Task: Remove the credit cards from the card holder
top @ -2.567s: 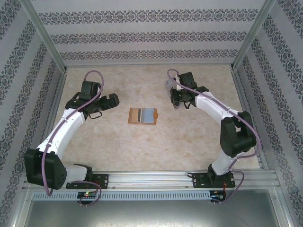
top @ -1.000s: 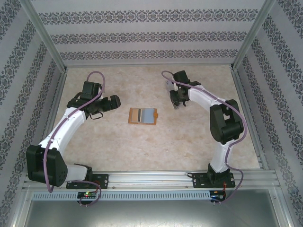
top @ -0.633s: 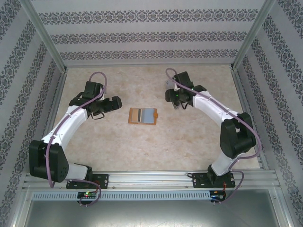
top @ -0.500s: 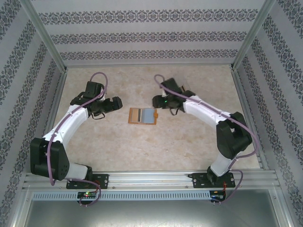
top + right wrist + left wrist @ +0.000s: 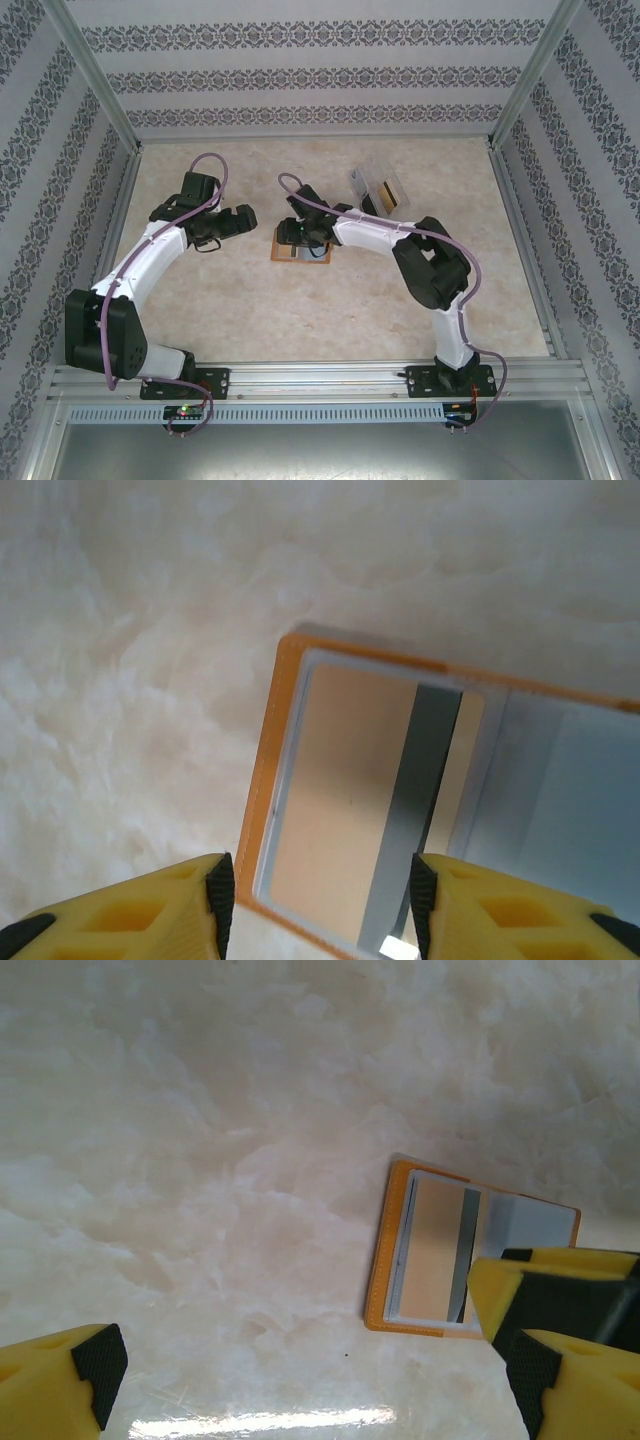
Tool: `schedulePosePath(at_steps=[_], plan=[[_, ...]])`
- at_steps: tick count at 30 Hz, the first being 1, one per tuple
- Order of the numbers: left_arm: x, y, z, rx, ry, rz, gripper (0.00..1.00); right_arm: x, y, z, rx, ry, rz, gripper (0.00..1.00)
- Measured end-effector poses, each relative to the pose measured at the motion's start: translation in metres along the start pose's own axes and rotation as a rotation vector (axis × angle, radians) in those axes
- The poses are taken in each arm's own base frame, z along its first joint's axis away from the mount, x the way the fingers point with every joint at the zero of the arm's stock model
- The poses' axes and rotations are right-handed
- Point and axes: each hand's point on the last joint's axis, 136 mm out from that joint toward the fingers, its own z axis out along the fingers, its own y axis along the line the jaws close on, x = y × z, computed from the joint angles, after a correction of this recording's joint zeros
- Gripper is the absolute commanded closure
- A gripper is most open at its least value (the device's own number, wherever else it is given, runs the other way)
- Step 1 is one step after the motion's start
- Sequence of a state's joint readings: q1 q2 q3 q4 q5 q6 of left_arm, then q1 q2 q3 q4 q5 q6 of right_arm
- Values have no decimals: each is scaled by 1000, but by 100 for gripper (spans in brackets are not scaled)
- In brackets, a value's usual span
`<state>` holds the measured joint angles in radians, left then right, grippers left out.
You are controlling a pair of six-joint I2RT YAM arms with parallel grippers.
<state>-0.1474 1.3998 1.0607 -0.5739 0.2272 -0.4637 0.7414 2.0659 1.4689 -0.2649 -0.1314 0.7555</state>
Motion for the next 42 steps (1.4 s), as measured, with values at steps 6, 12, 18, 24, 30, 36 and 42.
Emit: schedulePosePath(at_steps=[6, 12, 18, 24, 30, 36, 42], plan=[[3, -2, 4, 14, 24, -2, 0, -5, -14, 12, 44, -3, 46, 49], [13, -5, 22, 41, 101, -14, 4, 3, -33, 13, 112, 10, 58, 49], [20, -13, 31, 93, 149, -34, 10, 19, -51, 1, 147, 30, 51, 49], [29, -35, 47, 182, 192, -53, 21, 31, -62, -11, 125, 70, 29, 50], [51, -69, 67, 275, 266, -49, 34, 29, -55, -23, 47, 74, 48, 54], [71, -88, 86, 311, 337, -64, 50, 30, -54, -31, -36, 63, 103, 62], [77, -95, 101, 323, 392, -85, 55, 37, -67, -28, -38, 88, 172, 72]])
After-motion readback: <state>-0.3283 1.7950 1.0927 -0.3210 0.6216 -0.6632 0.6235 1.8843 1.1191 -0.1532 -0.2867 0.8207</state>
